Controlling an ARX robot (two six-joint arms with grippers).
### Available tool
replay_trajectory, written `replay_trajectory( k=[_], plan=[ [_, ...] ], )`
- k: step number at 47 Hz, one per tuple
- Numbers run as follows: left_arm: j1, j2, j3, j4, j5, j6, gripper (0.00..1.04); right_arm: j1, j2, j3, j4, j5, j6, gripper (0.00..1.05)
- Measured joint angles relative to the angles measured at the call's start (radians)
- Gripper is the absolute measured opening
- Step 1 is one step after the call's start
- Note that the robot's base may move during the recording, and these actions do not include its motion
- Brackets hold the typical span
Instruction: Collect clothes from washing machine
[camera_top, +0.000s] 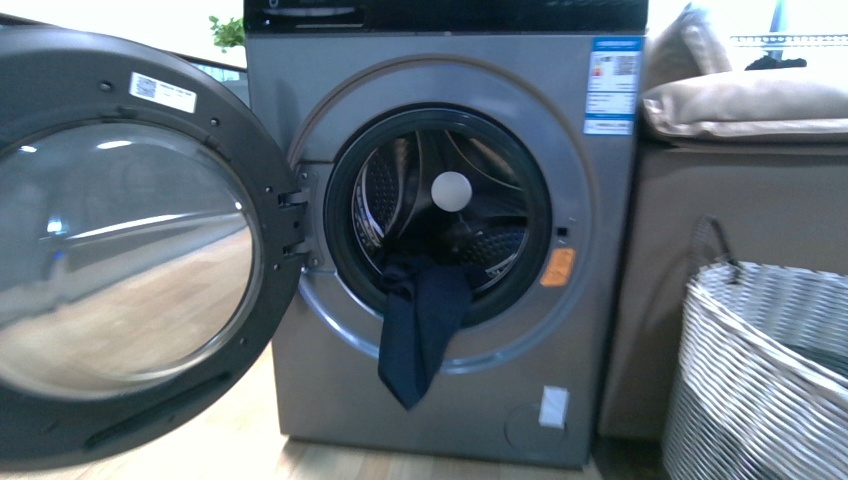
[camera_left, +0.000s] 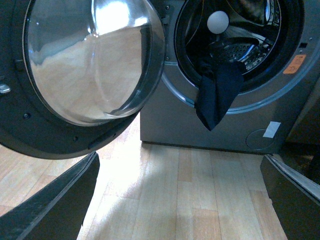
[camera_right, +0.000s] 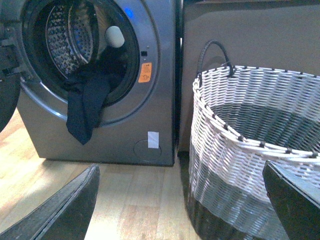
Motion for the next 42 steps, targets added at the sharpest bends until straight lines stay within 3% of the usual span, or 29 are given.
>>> replay_trajectory(
  k=[42],
  plan=[
    [0.0,0.0,0.0,0.0,0.001,0.0,0.98,0.0,0.0,0.0,0.0,0.0,0.0,0.97]
  ],
)
